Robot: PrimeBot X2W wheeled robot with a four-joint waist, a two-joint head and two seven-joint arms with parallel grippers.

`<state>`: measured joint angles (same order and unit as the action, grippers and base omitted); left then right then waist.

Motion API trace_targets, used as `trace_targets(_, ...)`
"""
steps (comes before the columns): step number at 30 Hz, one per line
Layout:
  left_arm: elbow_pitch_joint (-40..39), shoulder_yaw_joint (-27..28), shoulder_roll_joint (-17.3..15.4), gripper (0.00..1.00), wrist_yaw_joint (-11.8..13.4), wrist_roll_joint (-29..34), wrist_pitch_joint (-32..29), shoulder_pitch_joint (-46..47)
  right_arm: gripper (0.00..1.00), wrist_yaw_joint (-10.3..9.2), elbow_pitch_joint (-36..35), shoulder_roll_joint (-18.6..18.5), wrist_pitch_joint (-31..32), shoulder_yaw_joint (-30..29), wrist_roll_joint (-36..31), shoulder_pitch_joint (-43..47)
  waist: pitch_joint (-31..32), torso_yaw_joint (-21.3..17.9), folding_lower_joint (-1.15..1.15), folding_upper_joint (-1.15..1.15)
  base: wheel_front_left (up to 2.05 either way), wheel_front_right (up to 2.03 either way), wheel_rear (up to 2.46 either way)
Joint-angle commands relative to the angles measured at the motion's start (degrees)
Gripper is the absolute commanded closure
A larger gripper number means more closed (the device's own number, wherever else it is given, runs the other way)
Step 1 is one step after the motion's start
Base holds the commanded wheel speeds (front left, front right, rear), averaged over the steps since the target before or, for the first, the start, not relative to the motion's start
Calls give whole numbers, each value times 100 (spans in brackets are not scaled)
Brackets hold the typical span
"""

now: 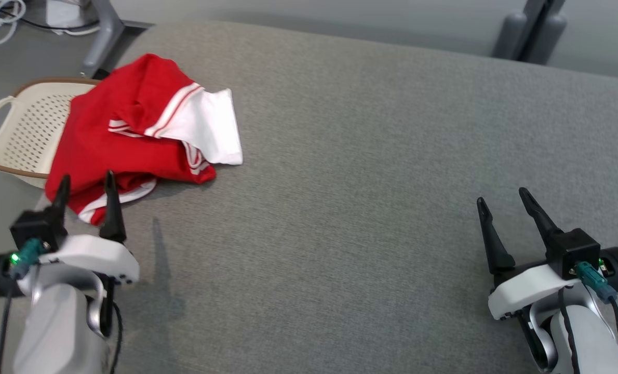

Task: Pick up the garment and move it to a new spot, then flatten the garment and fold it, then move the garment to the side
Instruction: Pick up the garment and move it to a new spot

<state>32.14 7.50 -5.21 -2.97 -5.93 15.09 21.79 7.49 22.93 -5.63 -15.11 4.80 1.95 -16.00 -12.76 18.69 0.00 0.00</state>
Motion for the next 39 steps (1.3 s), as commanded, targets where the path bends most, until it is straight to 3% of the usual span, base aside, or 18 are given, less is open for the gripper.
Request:
trace_targets(1,183,40,-149,0,-43,76,12,302,0,1,-8,-61,-8,48,-11,-103,-316,-287,0,0,0,0,0)
trace_targets(12,1384,266,-737,0,-247,-46,12,1834,0,1,-105,-185,-6,208,-5,-448,-1007,-781,0,0,0,0,0)
trace_targets(24,3113,195,-1210,0,83,125,-8,2741,0,1,-45,-144,-3,220,9,-562,-1255,-1069,0,0,0,0,0)
trace_targets(25,3228,212,-1206,11,104,89,-11,2774,0,0,-45,-140,-3,197,13,-560,-1264,-1080,0,0,0,0,0)
trace_targets(26,3322,213,-1209,73,96,71,-8,2812,0,0,-45,-138,-3,186,17,-563,-1271,-1092,0,0,0,0,0)
trace_targets(27,3452,178,-1228,100,96,78,-1,2888,0,0,-47,-113,-3,155,18,-566,-1267,-1115,0,0,0,0,0)
trace_targets(31,3449,98,-1240,100,-6,92,15,3029,0,1,-57,-39,-3,114,31,-552,-1171,-1144,0,0,0,0,0)
trace_targets(39,2640,-172,-970,100,-258,128,17,3199,0,1,-21,135,-5,122,109,-475,-811,-1273,0,0,0,0,0)
